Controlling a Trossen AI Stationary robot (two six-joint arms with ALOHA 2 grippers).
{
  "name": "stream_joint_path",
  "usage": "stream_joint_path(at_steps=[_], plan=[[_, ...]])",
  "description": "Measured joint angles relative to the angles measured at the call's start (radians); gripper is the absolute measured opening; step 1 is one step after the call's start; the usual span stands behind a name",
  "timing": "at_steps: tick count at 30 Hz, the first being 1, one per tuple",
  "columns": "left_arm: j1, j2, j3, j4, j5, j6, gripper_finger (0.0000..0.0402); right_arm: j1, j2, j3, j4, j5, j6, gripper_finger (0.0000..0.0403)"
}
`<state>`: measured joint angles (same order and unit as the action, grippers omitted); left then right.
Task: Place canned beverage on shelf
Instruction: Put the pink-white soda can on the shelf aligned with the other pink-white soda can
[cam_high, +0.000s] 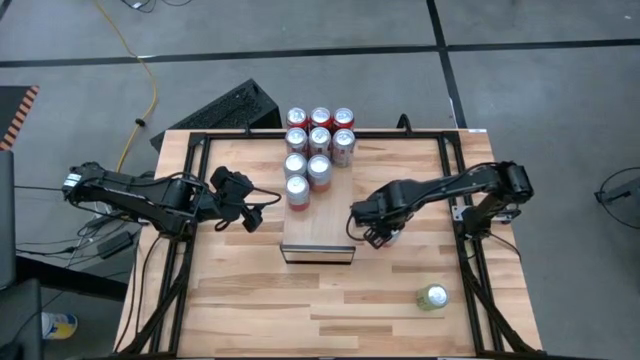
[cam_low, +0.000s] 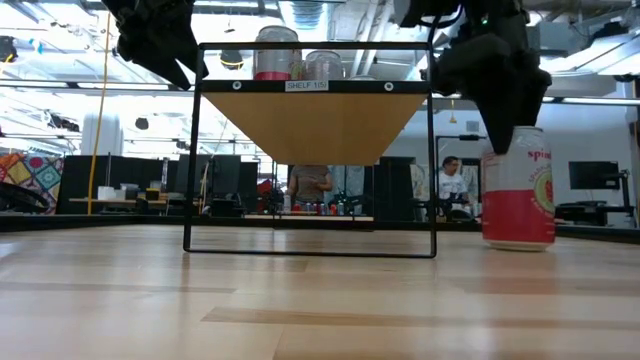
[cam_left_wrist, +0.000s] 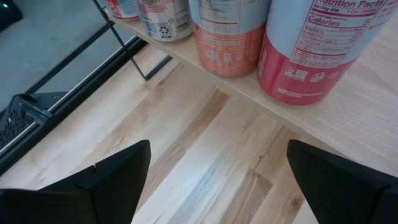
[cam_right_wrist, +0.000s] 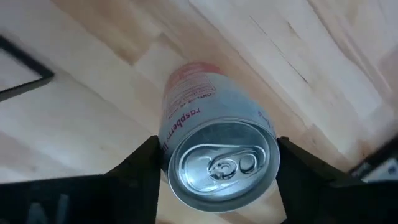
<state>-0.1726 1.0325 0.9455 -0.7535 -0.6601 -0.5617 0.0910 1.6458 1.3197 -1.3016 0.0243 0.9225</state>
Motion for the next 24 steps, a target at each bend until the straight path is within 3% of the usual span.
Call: stream_joint_path(at_steps=[10, 18, 24], plan=[[0.0, 0.0, 0.0, 0.0, -0.005, -0.008, 0.0363, -0.022, -0.031, 0.021, -0.053, -0.062, -0.202, 0.0222], [0.0, 0.0, 0.0, 0.001, -0.028, -0.018, 0.0363, -0.043, -0.032, 0.205, -0.267, 0.042, -0.296, 0.0222], [0.0, 0.0, 0.0, 0.002, -0.037, -0.027, 0.0363, -0.077, -0.027, 0.345, -0.263, 0.133, -0.361, 0.0222]])
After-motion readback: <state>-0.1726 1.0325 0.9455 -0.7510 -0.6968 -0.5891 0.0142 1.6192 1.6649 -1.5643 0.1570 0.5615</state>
